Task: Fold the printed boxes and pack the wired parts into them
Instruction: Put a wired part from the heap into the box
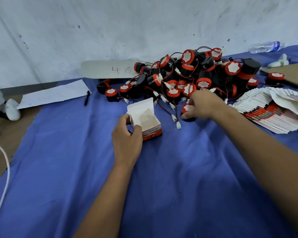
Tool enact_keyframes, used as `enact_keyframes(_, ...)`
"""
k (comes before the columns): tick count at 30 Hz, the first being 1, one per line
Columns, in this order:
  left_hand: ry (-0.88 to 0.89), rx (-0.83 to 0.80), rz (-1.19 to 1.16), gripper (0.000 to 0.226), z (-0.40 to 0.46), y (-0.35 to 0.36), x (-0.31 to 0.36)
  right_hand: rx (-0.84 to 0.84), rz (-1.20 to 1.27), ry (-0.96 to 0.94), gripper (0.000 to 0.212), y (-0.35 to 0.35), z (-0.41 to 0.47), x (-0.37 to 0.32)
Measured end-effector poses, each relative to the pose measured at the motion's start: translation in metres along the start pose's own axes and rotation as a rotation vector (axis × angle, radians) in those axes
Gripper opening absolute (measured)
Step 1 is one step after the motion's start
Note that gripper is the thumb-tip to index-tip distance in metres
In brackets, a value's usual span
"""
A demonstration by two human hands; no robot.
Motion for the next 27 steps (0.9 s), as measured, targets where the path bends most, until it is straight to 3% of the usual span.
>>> enact_keyframes(6, 0.003, 0.079, 0.019, 0.025, 0.002, -0.004, 0.0, -0.033, 0.212, -0.29, 0.076, -0.014, -0.016, -0.038)
enact_keyframes(11, -0.008, 0.108, 0.026, 0.025, 0.004, -0.006, -0.003, -0.295, 0.174, -0.41, 0.069, -0.003, -0.023, -0.038)
enact_keyframes(16, 0.007, 0.116, 0.045, 0.026, 0.005, -0.006, -0.003, -0.079, 0.304, -0.393, 0.058, 0.005, -0.02, -0.04)
enact_keyframes(18, 0.018, 0.113, 0.054, 0.028, 0.005, -0.006, -0.003, 0.063, 0.542, -0.432, 0.048, -0.005, -0.021, -0.046)
enact_keyframes(20, 0.02, 0.103, 0.061, 0.028, 0.005, -0.005, -0.003, 0.196, 0.79, -0.549, 0.026, -0.019, -0.023, -0.064)
enact_keyframes(22, 0.045, 0.085, 0.05, 0.028, 0.004, -0.004, -0.003, 0.285, 0.931, -0.61, 0.023, -0.029, -0.027, -0.087)
enact_keyframes(24, 0.076, 0.075, 0.038, 0.029, 0.005, -0.003, -0.003, 0.332, 0.927, -0.657, 0.023, -0.03, -0.029, -0.112)
enact_keyframes(27, 0.1, 0.11, 0.11, 0.031, 0.006, -0.003, -0.002, 0.271, 0.831, -0.653, 0.024, -0.012, -0.026, -0.143)
Point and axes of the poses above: each hand's wrist, its own z-axis towards the middle knuckle, its own y-axis out of the palm, x = y × z, the point moved 3 cm from there along z, towards the middle knuckle, and after that the axes turned 15 degrees about -y, right-handed, at the moved point
